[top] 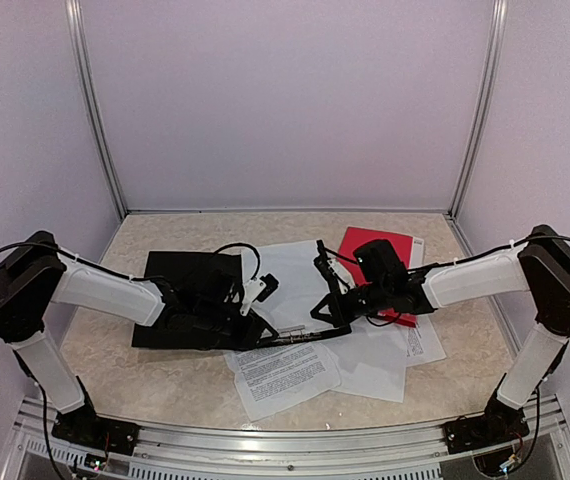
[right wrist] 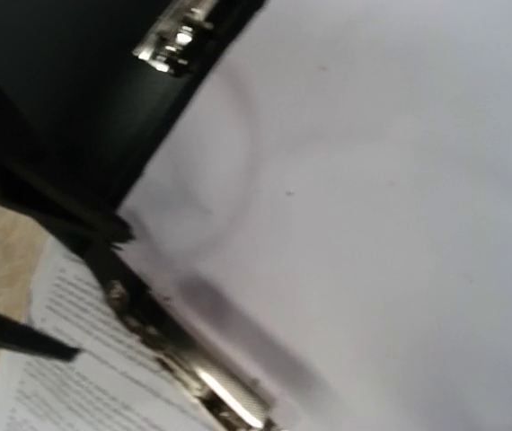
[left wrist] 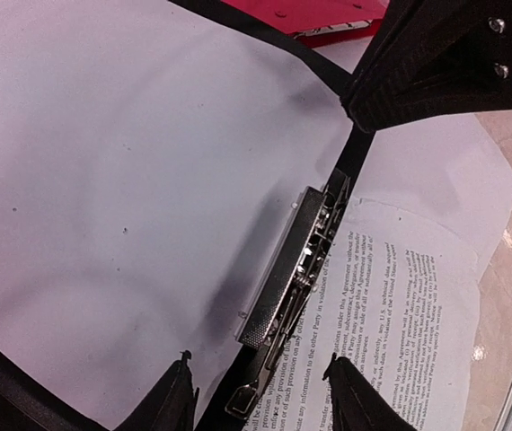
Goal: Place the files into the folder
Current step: Close the spring clip on the folder with some files.
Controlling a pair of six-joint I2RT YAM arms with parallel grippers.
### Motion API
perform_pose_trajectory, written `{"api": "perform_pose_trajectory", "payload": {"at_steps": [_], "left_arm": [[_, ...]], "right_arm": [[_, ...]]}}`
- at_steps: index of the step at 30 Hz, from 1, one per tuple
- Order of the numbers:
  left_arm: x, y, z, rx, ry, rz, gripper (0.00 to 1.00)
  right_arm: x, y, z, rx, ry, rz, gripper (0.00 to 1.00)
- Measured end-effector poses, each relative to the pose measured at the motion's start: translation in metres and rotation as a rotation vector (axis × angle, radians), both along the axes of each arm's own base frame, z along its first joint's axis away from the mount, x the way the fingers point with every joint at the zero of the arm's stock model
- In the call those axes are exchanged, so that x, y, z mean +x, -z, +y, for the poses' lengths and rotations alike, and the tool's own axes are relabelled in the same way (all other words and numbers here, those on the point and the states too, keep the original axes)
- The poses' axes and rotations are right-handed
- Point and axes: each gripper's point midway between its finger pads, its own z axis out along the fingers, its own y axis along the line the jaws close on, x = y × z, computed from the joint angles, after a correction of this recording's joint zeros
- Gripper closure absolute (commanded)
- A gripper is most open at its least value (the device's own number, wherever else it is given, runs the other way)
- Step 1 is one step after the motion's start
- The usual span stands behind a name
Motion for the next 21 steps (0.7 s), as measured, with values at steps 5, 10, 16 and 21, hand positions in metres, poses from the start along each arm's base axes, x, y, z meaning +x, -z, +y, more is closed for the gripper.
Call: {"api": "perform_pose_trajectory", "payload": {"at_steps": [5,10,16,21], "left_arm": [[-0.001,-0.003,-0.003,-0.007,0.022,-0.008,0.51],[-0.004,-0.002,-0.004,-0.002,0.047,-0.01,0.5],[-0.01,0.001,-0.002,0.013,0.093,-0.01,0.41],[-0.016,0.007,0.002,0.036,0.134,-0.03,0.36]], "right_arm": [[0.004,0.018,-0.007,-0.057,0.037,0.012,0.99],[0.006,0.033,-0.012,-0.096,0.054,0.029,0.99],[0.009,0.047,-0.017,-0.124,0.071,0.05,1.0],[0.013,0.06,-0.023,-0.144,0.085,0.071,1.0]]}}
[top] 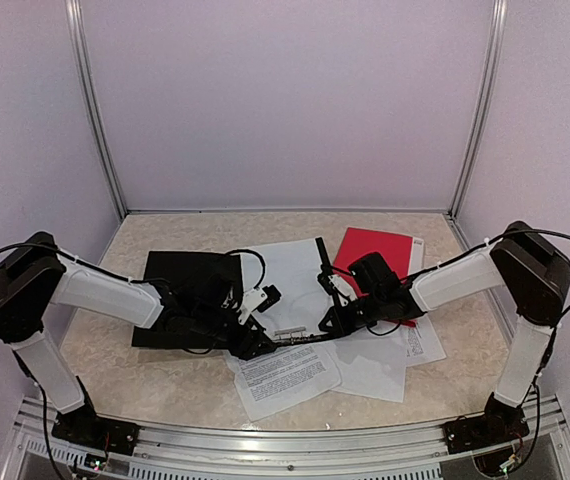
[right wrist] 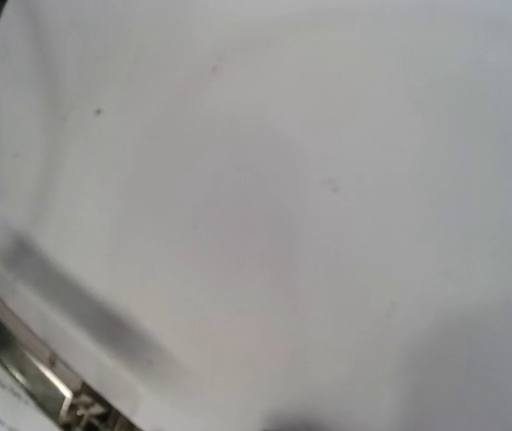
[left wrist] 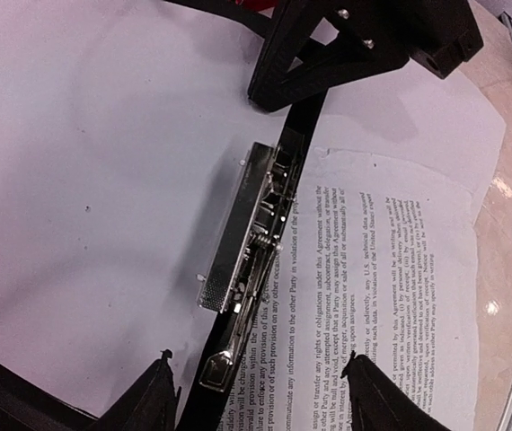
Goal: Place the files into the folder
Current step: Close the spring clip on the folder with some files.
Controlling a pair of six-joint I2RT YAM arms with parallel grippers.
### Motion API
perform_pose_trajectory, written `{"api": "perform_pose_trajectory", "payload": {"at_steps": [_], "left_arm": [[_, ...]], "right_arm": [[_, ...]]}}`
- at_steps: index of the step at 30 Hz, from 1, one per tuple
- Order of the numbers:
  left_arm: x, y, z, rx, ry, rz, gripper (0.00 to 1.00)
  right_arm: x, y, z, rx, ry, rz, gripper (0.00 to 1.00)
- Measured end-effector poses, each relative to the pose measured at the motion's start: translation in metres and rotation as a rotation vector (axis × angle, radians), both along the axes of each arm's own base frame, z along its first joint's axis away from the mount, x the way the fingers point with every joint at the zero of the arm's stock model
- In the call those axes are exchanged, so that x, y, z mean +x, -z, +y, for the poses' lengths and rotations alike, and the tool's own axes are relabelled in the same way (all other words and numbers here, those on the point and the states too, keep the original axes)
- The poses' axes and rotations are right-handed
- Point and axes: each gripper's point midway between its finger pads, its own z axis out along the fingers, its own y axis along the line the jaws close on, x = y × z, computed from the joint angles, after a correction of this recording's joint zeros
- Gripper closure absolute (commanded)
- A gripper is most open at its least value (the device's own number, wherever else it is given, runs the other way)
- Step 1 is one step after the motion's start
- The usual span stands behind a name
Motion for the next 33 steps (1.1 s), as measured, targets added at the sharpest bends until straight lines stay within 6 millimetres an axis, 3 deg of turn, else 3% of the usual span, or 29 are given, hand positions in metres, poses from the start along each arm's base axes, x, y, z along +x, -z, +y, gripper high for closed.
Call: {"api": "perform_pose_trajectory", "payload": {"at_steps": [11,19,33], "left_arm": [[-0.004,-0.002,0.002,0.016,0.118,-0.095,0.45],[0.004,-0.002,0.008,0.022,0.154,-0.136,0.5],[0.007,0.02,0.006,0.053,0.206,-0.113,0.69]], "right_arm": [[0.001,0.003,0.001,0.006,-0.003,0.003,1.0],[0.002,0.003,0.001,0.012,-0.005,0.003,1.0],[0.002,0.003,0.001,0.012,-0.008,0.002,1.0]]}}
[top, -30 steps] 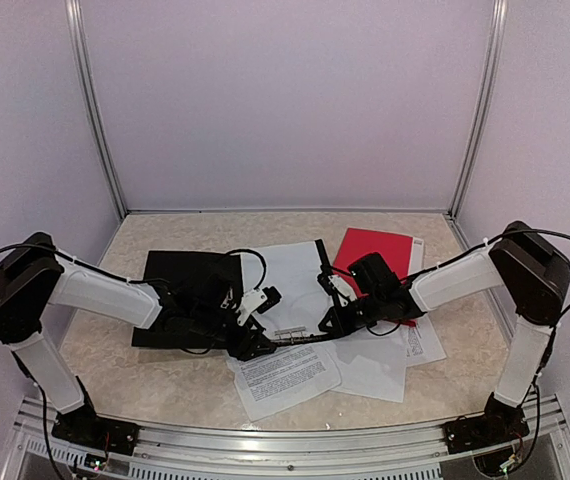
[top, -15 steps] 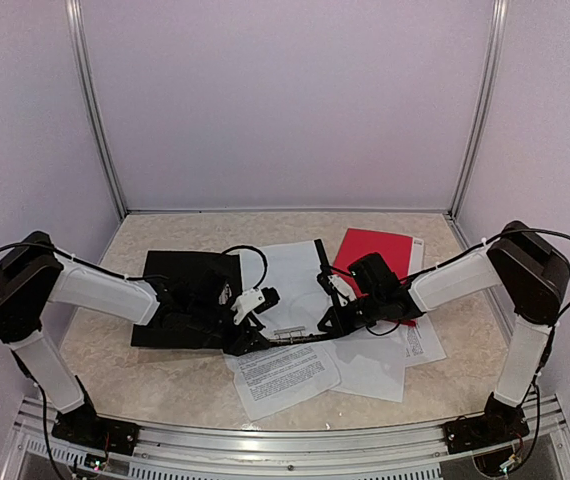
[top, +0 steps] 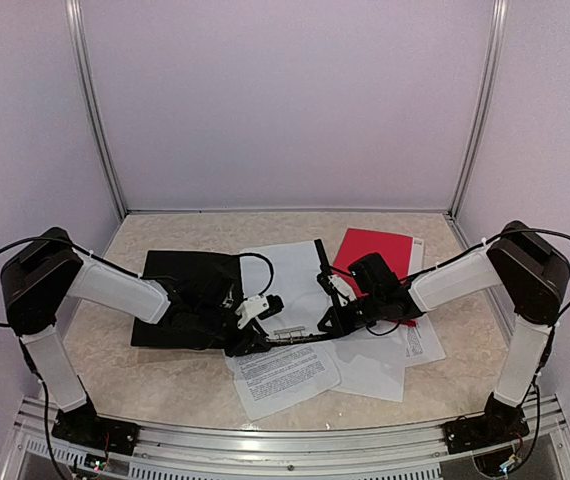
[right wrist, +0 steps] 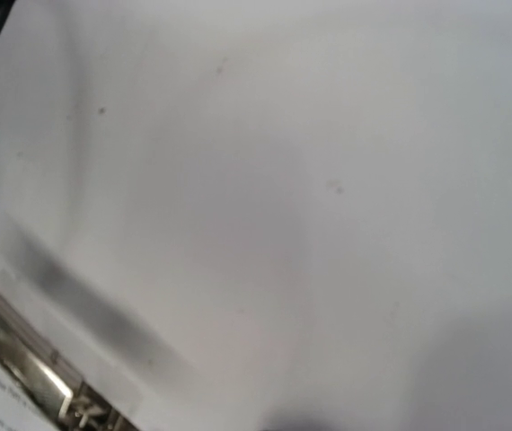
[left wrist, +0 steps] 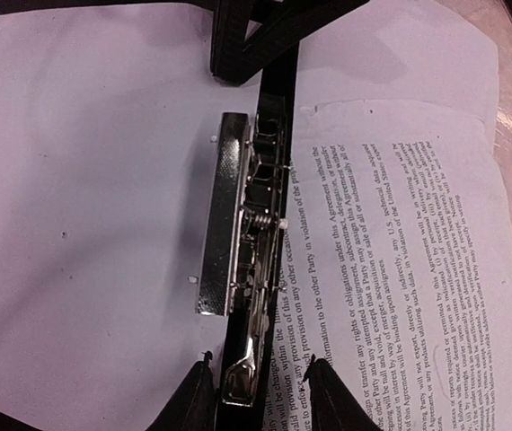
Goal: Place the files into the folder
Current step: Close the spring clip on the folder with some files.
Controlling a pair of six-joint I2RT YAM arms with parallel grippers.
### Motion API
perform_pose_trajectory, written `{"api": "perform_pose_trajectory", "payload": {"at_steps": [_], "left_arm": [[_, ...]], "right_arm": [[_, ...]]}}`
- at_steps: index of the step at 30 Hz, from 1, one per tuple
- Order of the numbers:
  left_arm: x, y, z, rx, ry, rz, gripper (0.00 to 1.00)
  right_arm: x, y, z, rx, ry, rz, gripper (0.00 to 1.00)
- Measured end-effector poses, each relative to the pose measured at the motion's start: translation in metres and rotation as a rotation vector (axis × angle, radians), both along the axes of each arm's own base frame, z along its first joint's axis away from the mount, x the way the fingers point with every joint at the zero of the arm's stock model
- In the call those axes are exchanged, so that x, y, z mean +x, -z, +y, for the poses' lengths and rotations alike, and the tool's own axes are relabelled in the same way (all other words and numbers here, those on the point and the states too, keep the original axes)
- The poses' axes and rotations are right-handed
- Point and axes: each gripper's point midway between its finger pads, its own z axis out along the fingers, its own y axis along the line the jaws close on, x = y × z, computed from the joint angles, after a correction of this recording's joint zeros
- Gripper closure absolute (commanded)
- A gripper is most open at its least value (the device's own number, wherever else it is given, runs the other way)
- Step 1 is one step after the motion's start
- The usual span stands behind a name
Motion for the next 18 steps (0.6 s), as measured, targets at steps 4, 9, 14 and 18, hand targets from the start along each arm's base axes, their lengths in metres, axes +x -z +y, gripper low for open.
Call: {"api": "perform_pose_trajectory", "payload": {"at_steps": [4,9,14,18], "left_arm": [[-0.0006,0.0044,0.0007,0.009,0.005,0.002,0.75],[0.0011,0.0045,-0.0005,0.01,0.006,-0.002,0.8],[0.0027,0.0025,-0.0019,0.006,0.004,-0.006,0.87],[0.0028,0.0019,-0.0025,0.005,0.008,-0.008,0.91]], "right_arm": [[0.0,0.0,0.0,0.0,0.0,0.0,1.0],[0.0,-0.0001,0.0001,0.0,0.0,0.0,1.0],[0.0,-0.0001,0.0001,0.0,0.0,0.0,1.0],[0.0,-0.0001,0.0001,0.0,0.0,0.0,1.0]]}}
